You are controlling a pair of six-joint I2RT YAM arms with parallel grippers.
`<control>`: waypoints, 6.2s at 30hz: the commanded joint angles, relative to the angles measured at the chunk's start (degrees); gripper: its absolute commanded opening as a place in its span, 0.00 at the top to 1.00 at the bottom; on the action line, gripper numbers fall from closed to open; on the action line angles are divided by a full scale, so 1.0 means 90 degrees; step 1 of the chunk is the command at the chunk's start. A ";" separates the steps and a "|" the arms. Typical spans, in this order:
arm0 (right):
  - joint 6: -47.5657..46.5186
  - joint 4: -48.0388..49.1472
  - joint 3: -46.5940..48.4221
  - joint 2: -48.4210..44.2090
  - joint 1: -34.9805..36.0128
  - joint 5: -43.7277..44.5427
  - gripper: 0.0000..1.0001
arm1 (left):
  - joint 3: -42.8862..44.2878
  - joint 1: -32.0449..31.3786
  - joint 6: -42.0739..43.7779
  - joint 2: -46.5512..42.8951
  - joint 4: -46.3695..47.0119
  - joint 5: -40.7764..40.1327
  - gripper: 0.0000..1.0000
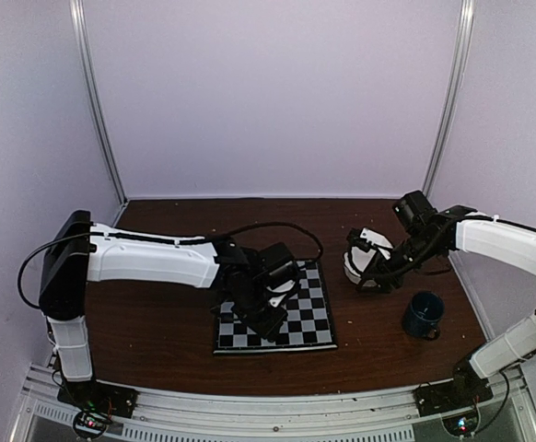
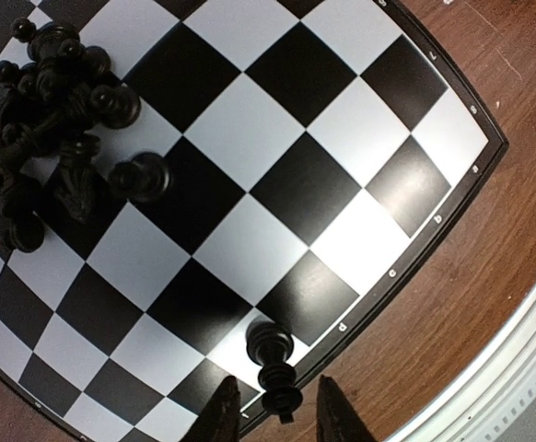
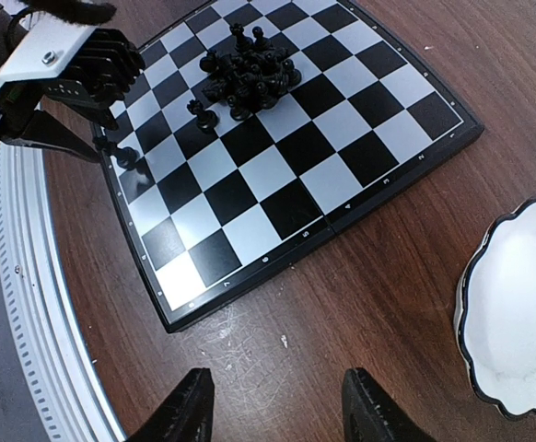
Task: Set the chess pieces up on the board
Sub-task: Adjust the king at e8, then pick up the rook from the chessboard.
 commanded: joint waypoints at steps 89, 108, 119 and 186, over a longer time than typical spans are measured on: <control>-0.0473 -0.0536 0.0381 0.0032 -0.0029 -0.0032 0.50 | -0.0368 0.0948 0.0785 -0.2213 0.0463 -0.1263 0.48; -0.0843 -0.1184 0.1396 0.0739 0.0530 0.0290 0.53 | -0.0515 0.2813 0.1573 -0.2550 0.0252 -0.1032 0.41; -0.0849 -0.1340 0.2831 0.2006 0.1278 0.0702 0.57 | -0.0883 0.4581 0.2447 -0.2602 0.0704 0.0072 0.41; -0.0858 -0.1998 0.5226 0.4578 0.2979 0.1794 0.98 | -0.1824 0.5295 0.2217 -0.2945 0.1676 0.0731 0.46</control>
